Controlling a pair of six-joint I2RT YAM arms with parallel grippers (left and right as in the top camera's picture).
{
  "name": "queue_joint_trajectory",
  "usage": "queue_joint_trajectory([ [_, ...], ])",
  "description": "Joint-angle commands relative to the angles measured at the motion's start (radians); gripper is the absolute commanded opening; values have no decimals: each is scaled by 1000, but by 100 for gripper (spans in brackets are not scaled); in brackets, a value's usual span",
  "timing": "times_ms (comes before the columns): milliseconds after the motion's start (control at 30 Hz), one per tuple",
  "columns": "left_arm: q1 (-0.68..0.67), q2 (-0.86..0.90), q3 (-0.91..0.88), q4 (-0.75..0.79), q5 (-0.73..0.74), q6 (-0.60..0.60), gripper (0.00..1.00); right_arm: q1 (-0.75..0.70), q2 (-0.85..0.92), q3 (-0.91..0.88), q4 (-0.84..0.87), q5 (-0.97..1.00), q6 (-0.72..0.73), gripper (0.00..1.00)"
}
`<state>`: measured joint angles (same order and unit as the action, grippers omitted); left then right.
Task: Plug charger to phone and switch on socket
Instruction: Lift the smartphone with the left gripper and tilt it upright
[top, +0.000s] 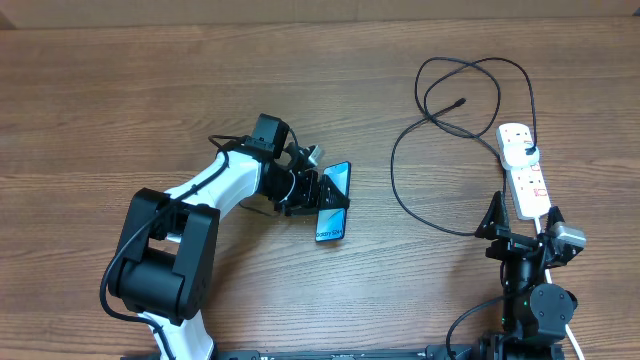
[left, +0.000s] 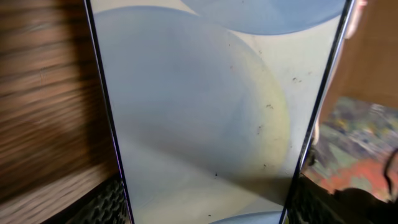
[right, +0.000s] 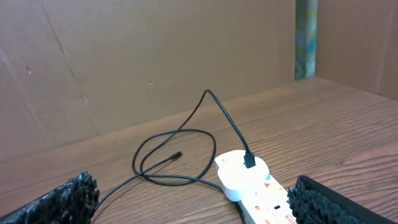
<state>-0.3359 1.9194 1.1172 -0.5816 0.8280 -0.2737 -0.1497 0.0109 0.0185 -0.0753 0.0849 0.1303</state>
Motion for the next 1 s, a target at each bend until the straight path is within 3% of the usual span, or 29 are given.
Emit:
queue_joint_trajectory([
  [0, -5, 6, -2, 24, 151, 28, 39, 3, -8, -11, 3, 2, -5, 100],
  [567, -5, 6, -2, 142, 516, -6, 39, 3, -8, -11, 3, 2, -5, 100],
  [767, -5, 6, -2, 195, 606, -111, 38, 3, -8, -11, 3, 2, -5, 100],
  [967, -5, 6, -2, 206, 606, -245, 38, 3, -8, -11, 3, 2, -5, 100],
])
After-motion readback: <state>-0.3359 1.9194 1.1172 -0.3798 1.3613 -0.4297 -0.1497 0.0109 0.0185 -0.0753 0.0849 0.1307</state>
